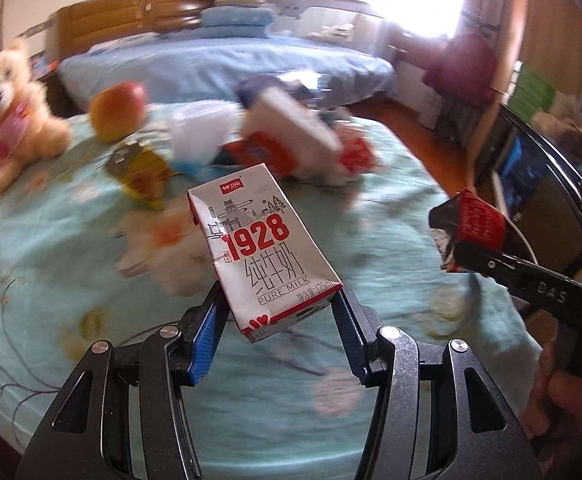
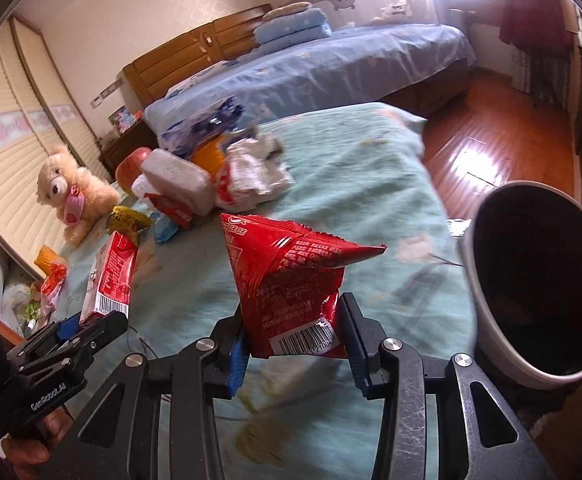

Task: Collect trash
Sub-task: 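Carry the red snack bag with the right tool over the black bin and release it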

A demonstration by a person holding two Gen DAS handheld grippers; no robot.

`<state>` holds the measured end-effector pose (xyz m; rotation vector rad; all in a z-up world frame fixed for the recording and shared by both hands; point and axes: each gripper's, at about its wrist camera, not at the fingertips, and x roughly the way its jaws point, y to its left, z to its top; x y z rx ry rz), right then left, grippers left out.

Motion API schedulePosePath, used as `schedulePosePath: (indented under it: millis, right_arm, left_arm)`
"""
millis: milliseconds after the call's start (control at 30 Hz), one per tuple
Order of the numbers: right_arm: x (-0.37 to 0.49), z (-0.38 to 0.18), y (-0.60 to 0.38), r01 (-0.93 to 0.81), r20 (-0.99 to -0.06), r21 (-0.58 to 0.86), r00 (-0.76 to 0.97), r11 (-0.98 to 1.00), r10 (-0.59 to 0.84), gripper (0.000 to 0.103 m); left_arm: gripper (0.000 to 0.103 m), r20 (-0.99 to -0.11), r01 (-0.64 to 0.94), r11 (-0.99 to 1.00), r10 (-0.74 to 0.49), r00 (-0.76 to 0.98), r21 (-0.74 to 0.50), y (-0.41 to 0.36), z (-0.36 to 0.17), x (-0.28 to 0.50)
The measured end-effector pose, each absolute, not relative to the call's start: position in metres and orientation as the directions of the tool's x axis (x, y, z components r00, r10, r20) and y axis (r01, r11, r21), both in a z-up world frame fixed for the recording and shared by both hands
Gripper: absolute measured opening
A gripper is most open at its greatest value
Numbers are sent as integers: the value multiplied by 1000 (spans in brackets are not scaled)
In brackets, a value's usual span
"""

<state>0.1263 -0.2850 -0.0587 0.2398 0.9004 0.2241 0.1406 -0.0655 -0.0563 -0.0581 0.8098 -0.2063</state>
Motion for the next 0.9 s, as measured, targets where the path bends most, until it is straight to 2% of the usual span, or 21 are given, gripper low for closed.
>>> schedulePosePath:
  millis: [333, 900]
  right_arm:
    - [106, -54, -343, 24, -744, 277, 638, 960, 199, 42]
    - [83, -55, -416, 169, -743, 270, 663, 948, 93, 42]
  left_arm:
    - [52, -709, 317, 942, -301, 637, -115, -130, -50, 140]
    - [52, -729, 491, 869, -372, 574, -57, -205, -51, 135]
